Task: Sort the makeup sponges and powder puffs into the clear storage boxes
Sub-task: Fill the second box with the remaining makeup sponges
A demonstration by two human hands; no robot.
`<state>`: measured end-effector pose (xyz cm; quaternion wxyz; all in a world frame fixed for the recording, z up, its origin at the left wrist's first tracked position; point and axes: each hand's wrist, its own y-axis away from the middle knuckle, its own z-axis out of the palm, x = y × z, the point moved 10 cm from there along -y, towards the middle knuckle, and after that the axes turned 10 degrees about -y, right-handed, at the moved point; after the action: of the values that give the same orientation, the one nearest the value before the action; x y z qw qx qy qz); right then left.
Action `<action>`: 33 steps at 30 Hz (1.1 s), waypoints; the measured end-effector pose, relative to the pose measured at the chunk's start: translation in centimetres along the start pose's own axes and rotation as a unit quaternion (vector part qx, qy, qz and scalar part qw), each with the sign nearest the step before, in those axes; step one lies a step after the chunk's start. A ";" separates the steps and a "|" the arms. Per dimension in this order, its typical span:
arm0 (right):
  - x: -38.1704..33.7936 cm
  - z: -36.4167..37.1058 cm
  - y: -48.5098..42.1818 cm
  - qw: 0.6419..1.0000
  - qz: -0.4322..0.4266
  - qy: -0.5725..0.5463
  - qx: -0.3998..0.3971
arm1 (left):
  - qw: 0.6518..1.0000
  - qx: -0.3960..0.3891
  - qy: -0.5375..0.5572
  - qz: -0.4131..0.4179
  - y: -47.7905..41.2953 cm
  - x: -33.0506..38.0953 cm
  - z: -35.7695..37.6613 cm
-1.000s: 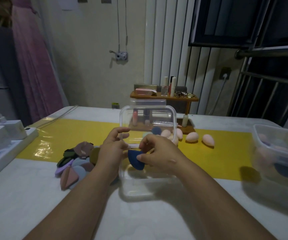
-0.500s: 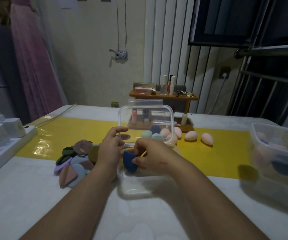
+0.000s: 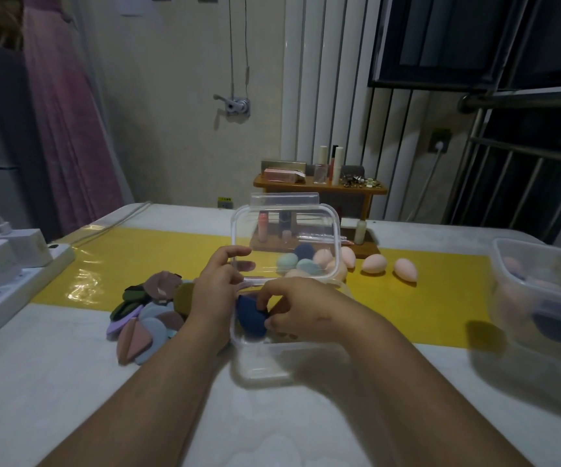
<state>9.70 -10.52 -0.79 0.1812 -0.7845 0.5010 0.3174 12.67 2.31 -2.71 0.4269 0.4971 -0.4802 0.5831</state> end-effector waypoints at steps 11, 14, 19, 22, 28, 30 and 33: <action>0.4 0.2 0.0 1.000 0.011 -0.027 -0.006 | 1.000 0.000 0.002 -0.003 0.2 0.0 -0.1; -0.1 -1.2 0.1 0.999 -0.006 -0.013 0.041 | 1.000 -0.003 0.006 -0.003 0.3 0.2 0.0; -0.3 -2.2 0.4 0.995 -0.023 -0.030 0.089 | 1.000 -0.009 -0.005 0.005 0.7 0.9 0.2; -0.4 -2.6 0.5 0.994 -0.029 -0.027 0.104 | 1.000 -0.015 0.012 0.004 0.9 1.1 0.5; -0.3 -6.1 1.8 0.973 -0.067 -0.074 0.209 | 0.999 -0.015 0.042 0.003 0.4 0.8 0.2; 1.0 -8.2 2.6 0.952 -0.064 -0.117 0.275 | 0.999 -0.009 0.043 0.001 0.2 0.6 0.0; 3.1 -10.2 3.7 0.930 -0.035 -0.121 0.346 | 0.999 0.000 0.036 -0.001 0.1 0.6 -0.3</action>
<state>10.54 -20.28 4.72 0.5116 -0.6460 0.5261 0.2103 12.45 2.57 -2.17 0.4440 0.4763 -0.4641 0.6005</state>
